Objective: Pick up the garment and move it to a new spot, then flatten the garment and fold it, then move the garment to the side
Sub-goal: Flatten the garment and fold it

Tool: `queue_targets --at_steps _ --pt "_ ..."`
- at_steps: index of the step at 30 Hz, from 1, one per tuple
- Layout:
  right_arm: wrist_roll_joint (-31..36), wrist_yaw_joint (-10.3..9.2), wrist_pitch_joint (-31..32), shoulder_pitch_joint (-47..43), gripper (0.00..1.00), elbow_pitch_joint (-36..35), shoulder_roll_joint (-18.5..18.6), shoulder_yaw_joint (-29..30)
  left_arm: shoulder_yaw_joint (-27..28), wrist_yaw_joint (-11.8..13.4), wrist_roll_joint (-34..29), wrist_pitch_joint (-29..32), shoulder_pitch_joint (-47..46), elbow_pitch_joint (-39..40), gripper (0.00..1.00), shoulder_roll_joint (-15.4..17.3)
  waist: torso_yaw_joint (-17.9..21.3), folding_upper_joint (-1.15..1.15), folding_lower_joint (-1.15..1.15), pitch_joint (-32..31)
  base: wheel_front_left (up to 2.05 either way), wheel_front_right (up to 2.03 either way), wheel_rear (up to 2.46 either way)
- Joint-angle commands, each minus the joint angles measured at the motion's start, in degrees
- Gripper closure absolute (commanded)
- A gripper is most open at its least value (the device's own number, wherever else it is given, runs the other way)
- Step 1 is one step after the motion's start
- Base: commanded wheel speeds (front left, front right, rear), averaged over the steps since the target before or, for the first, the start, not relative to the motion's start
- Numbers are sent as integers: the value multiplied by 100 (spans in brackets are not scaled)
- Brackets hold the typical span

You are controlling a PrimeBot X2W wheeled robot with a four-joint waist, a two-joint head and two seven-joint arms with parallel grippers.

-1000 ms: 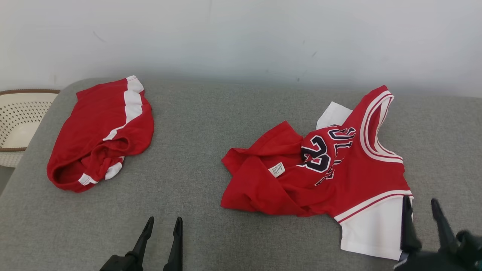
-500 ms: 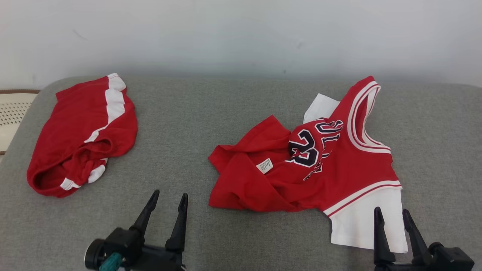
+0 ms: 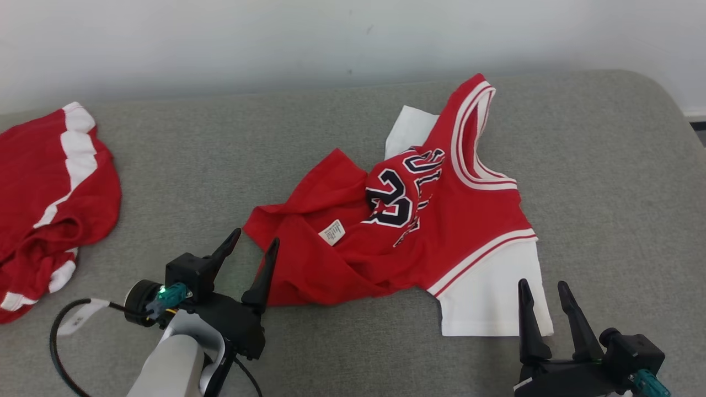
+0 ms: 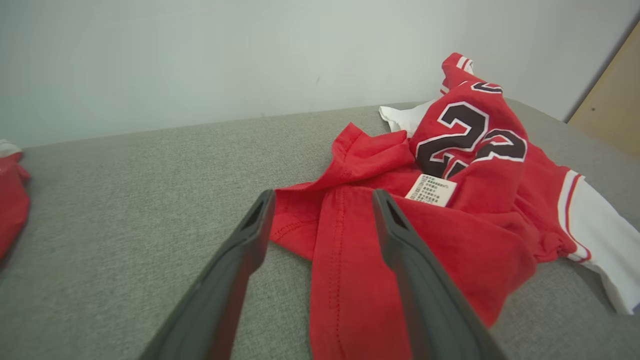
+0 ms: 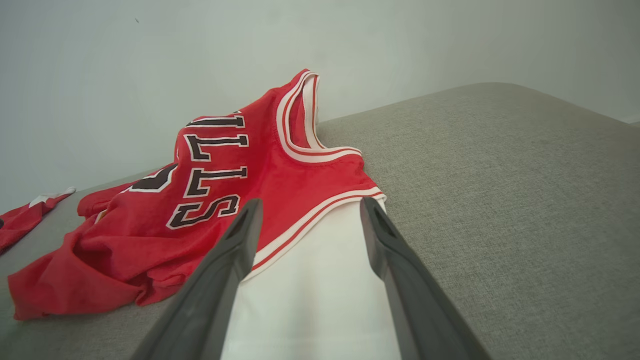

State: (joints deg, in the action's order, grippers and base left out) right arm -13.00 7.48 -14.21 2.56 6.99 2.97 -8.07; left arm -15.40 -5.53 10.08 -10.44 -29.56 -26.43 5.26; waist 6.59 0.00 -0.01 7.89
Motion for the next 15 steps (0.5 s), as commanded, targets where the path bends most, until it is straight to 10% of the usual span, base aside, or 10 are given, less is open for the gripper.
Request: queue_targets --at_steps 1,15 --pt "-57 2 -50 86 0 53 -11 -28 -9 -46 44 20 -151 -171 0 55 350 0 1 239 0 0 0" --pt "-259 2 -109 382 0 394 -13 -196 -334 -177 345 123 -1069 -1948 0 102 689 0 1 384 0 0 0"
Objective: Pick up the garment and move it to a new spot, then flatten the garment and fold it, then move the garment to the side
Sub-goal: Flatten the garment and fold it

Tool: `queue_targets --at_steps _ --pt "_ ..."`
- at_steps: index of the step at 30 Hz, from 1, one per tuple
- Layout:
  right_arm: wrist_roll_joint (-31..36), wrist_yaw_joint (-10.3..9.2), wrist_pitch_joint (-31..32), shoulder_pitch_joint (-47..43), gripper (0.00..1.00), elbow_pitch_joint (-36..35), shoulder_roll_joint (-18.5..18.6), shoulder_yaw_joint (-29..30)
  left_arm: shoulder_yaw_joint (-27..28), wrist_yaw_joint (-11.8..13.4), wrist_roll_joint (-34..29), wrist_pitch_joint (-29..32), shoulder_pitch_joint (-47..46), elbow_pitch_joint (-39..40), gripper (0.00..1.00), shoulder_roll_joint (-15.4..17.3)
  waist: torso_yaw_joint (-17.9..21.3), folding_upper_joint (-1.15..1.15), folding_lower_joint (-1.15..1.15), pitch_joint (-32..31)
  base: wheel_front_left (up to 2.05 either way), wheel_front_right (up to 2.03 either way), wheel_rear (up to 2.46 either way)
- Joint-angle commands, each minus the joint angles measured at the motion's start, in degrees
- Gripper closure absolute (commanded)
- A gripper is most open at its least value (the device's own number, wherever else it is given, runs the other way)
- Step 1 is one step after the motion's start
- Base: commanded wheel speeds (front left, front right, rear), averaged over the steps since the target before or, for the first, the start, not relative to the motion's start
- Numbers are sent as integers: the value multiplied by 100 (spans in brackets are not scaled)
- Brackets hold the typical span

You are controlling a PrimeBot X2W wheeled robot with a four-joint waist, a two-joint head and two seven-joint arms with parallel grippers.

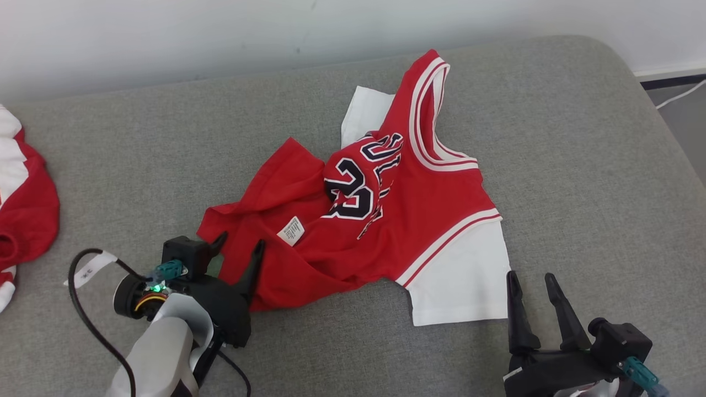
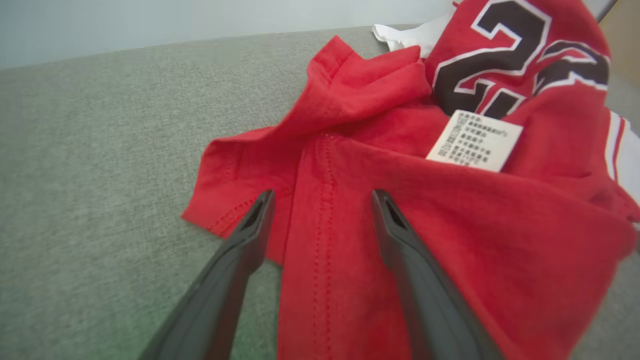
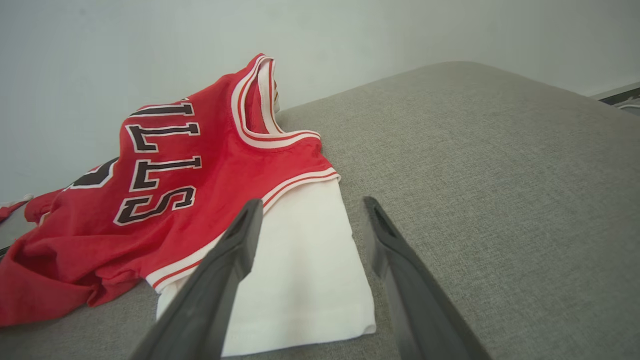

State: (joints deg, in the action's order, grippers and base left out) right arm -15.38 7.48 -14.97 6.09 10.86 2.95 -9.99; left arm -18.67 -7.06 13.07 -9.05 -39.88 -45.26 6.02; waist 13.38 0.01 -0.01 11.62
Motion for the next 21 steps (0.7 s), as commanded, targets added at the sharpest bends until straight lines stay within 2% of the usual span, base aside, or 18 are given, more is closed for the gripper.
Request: queue_targets --at_steps 1,2,3,5,15,21 --pt "-22 2 -34 26 0 8 -10 0 -21 -20 66 -17 -71 -168 7 20 10 -1 1 15 0 0 0" --pt "-20 2 -35 31 0 3 -10 1 -37 -16 69 -31 -111 -249 36 10 10 -1 1 18 0 0 0" --pt "-24 2 -35 42 0 -13 -10 2 -58 -19 83 -52 -149 -317 51 2 8 -1 1 21 0 0 0" --pt "-16 2 -35 45 0 -27 -10 6 -98 -19 110 -100 -186 -451 100 -15 -2 -1 1 18 0 0 0" --pt "32 2 -37 -86 0 -5 -8 -2 -296 -29 261 -397 -318 -750 100 -119 -182 -1 1 -128 0 0 0" --pt "58 2 -37 -142 0 -5 -9 41 -334 -16 323 -534 -132 -563 100 -166 -300 -1 1 -307 0 0 0"
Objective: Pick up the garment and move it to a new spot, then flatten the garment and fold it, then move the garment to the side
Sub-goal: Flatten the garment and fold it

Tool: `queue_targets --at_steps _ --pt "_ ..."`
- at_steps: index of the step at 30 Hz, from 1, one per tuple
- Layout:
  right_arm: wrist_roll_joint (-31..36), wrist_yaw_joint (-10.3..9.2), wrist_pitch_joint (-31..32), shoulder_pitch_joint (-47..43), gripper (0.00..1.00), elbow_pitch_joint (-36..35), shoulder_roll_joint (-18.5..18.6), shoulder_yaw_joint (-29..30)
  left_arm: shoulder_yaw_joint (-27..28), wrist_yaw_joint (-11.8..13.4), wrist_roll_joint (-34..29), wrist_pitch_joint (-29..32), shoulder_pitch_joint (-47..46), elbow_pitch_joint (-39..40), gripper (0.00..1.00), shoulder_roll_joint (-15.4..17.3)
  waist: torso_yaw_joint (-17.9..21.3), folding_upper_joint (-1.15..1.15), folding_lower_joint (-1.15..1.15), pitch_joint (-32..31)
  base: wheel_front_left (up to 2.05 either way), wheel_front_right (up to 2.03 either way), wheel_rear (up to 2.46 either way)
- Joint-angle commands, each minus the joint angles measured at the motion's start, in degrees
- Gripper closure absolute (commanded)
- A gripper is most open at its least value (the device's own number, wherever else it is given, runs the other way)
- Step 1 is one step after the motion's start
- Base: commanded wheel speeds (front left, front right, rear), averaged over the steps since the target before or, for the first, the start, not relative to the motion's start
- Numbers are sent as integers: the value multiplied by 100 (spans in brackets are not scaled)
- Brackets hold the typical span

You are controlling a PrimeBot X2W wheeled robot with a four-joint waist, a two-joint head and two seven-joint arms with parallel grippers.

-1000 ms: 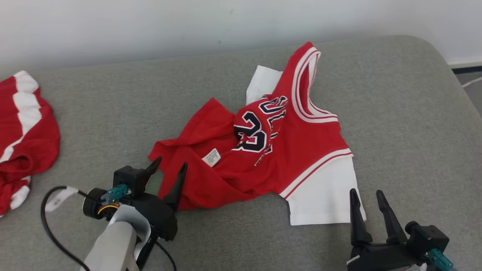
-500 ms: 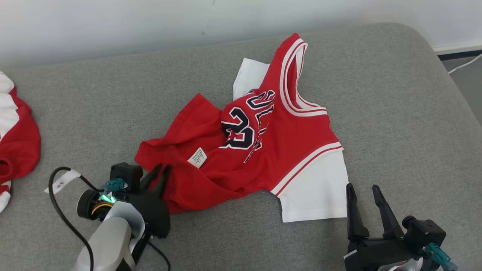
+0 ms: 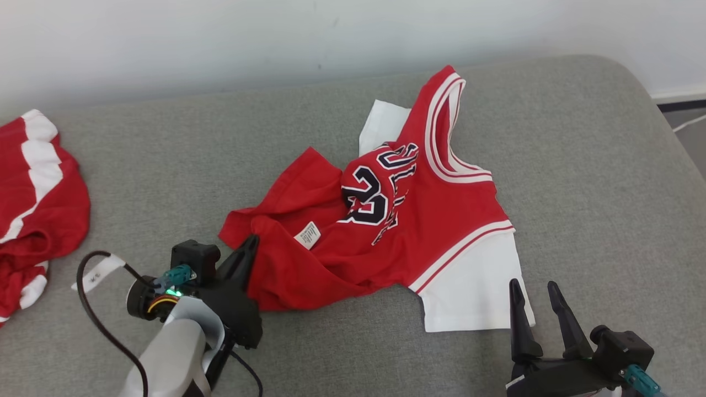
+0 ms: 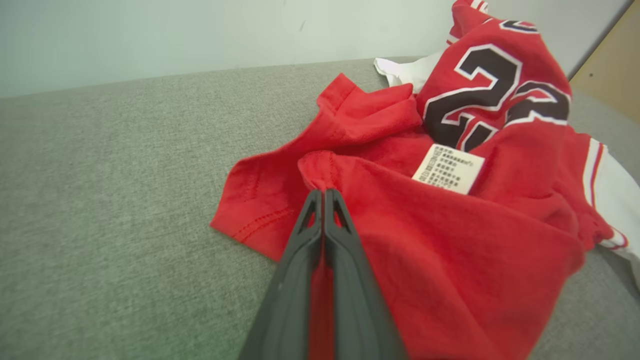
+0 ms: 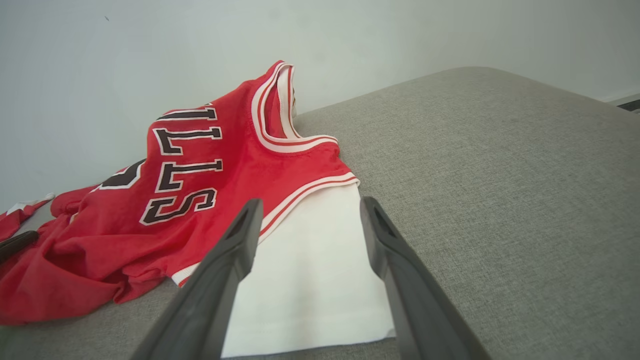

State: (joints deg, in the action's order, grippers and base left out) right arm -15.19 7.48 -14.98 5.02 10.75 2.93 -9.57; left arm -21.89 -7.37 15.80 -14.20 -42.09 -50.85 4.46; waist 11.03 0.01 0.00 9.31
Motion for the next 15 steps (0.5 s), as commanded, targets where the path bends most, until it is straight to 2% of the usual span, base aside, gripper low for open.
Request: queue_targets --at_steps 1,7,15 --pt "43 2 -36 -73 0 2 -7 0 0 42 60 -49 164 86 100 -13 -89 -1 0 -116 0 0 0" --pt "57 2 -36 -239 0 -35 -6 41 46 246 112 -104 795 894 100 -38 -291 -1 0 -314 0 0 0" --pt "76 2 -24 -453 0 -107 -5 137 313 621 102 -102 2268 2740 100 72 -620 -1 0 -413 0 0 0"
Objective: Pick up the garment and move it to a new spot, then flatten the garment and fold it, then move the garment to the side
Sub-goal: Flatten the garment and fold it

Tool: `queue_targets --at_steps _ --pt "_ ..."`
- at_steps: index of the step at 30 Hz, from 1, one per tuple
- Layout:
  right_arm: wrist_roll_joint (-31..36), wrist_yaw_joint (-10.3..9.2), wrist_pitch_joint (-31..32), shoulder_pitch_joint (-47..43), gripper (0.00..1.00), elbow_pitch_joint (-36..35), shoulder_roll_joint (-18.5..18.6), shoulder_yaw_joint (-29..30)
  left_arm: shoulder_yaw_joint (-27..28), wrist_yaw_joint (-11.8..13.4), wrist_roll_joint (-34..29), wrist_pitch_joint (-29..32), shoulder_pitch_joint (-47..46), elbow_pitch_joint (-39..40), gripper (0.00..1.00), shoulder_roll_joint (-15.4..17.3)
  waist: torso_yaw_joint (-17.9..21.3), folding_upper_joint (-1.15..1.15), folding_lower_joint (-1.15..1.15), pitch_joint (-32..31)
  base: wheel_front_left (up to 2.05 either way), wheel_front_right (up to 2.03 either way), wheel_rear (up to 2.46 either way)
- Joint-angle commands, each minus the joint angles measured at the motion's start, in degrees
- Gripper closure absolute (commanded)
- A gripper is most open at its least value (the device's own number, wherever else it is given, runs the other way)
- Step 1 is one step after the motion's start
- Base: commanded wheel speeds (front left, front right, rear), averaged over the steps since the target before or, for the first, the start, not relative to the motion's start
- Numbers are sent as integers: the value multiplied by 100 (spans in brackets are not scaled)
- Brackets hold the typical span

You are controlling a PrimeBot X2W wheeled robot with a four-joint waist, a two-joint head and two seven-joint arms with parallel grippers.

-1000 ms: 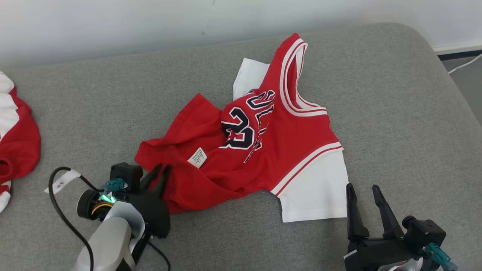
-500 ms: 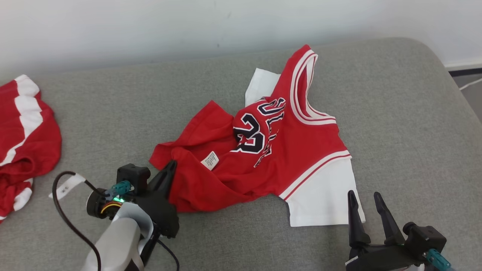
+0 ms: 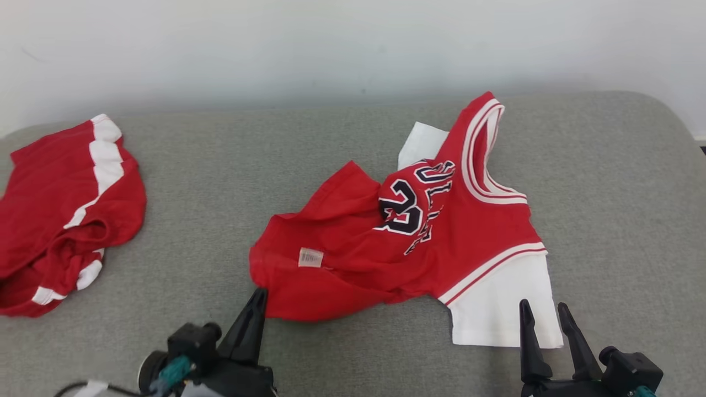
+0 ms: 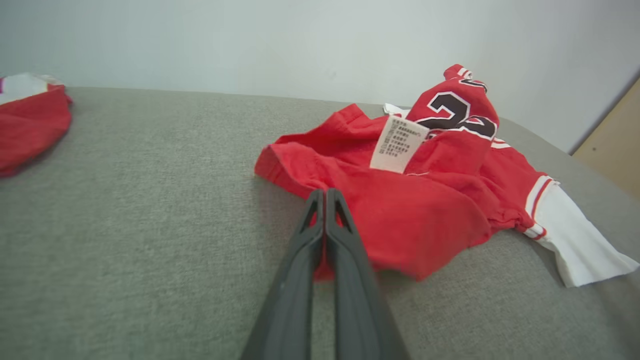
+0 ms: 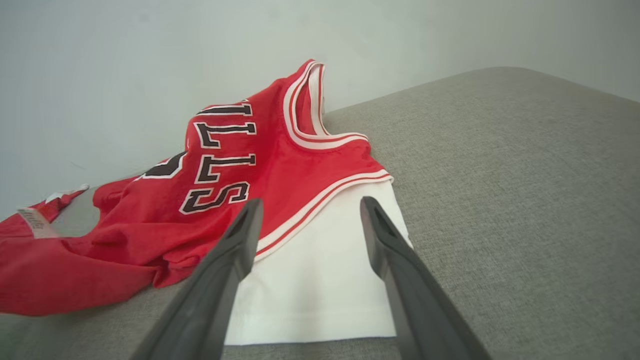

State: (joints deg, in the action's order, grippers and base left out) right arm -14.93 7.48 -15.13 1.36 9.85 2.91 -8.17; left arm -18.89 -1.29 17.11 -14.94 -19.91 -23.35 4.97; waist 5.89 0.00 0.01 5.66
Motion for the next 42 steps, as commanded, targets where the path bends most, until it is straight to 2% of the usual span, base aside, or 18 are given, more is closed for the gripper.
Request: queue_targets --at_steps 1,5,10,11,12,13,24,37,42 --pt "62 2 -9 -109 0 -11 -3 15 23 37 -11 -29 234 185 100 25 -154 0 -1 -57 0 0 0" --pt "82 2 -9 -122 0 5 -3 43 20 89 12 -29 803 763 100 63 -346 0 -1 -85 0 0 0" --pt "107 2 -9 -156 0 55 -2 39 -68 135 83 -29 1236 865 100 22 -535 0 -1 -132 0 0 0" --pt "113 2 -9 -166 0 65 -2 37 -77 143 96 -30 1293 852 90 14 -560 0 -1 -145 0 0 0" --pt "120 2 -9 -180 0 69 -2 45 -91 157 96 -30 1340 841 60 5 -588 0 -1 -154 0 0 0" --pt "124 2 -9 -191 0 75 -2 47 -93 179 117 -30 1388 827 0 -6 -607 0 -1 -166 0 0 0" --pt "126 2 -8 -174 0 105 -2 33 5 251 85 -31 1421 1046 0 5 -655 0 -1 -155 0 0 0" --pt "44 2 -6 36 0 202 -1 -21 112 240 178 83 856 417 0 135 -83 0 -1 74 0 0 0" --pt "30 2 -7 60 0 225 -3 16 110 282 217 128 799 146 0 130 21 0 -1 116 0 0 0"
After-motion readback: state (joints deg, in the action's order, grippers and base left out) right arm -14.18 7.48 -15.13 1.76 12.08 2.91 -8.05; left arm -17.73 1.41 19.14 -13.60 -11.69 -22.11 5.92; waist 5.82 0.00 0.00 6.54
